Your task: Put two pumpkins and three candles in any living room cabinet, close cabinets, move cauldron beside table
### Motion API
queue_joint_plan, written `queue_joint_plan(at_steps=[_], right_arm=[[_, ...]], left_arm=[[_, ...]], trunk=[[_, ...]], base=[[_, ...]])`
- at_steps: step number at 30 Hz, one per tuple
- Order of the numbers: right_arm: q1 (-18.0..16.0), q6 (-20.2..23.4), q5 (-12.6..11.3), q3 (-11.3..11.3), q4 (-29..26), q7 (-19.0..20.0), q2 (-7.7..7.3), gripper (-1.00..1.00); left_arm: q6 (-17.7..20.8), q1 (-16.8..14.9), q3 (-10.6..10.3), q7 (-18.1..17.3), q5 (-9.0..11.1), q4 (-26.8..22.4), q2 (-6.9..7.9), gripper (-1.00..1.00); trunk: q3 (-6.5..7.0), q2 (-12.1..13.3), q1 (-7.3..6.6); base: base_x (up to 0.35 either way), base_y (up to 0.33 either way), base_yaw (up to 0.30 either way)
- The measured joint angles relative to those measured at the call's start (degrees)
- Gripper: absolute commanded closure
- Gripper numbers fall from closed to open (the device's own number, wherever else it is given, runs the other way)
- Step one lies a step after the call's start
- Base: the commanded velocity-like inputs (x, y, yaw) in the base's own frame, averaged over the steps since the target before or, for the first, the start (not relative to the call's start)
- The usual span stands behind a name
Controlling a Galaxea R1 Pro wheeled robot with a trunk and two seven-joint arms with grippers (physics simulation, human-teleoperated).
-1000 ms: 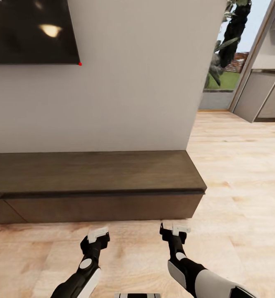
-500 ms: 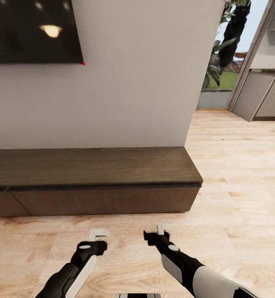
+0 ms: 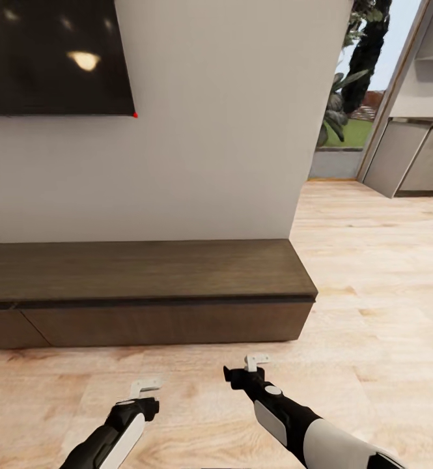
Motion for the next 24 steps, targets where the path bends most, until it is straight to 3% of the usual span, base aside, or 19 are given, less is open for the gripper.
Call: queue_joint_plan(at_steps=[2, 6, 13, 24], right_arm=[[0.00, -0.11, 0.00, 0.01, 0.10, -0.07, -0.02, -1.00], [0.00, -1.23, -0.06, -0.06, 0.13, 0.04, -0.07, -1.00], [0.00, -4.28, -0.15, -0.07, 0.06, -0.04, -0.08, -1.00], [0.00, -4.32, -0.15, -0.06, 0.14, 0.07, -0.10, -1.00]], left_arm=[[-3.23, 0.00, 0.15, -0.05, 0.09, 2.38, -0.03, -1.00], [-5.74, -0.01, 0.29, -0.03, 0.29, 4.09, 0.01, -1.00], [-6.38, -0.01, 0.35, 0.00, 0.19, 6.19, -0.02, -1.00], [-6.47, -0.01, 0.34, 0.01, 0.18, 6.30, -0.01, -1.00]], trunk=[[0.36, 0.80, -0.44], [1.08, 2.41, -1.32], [2.34, 5.21, -2.86], [4.31, 9.63, -5.27]], base=[[0.000, 0.000, 0.000], [0.000, 0.000, 0.000], [0.000, 0.000, 0.000], [0.000, 0.000, 0.000]])
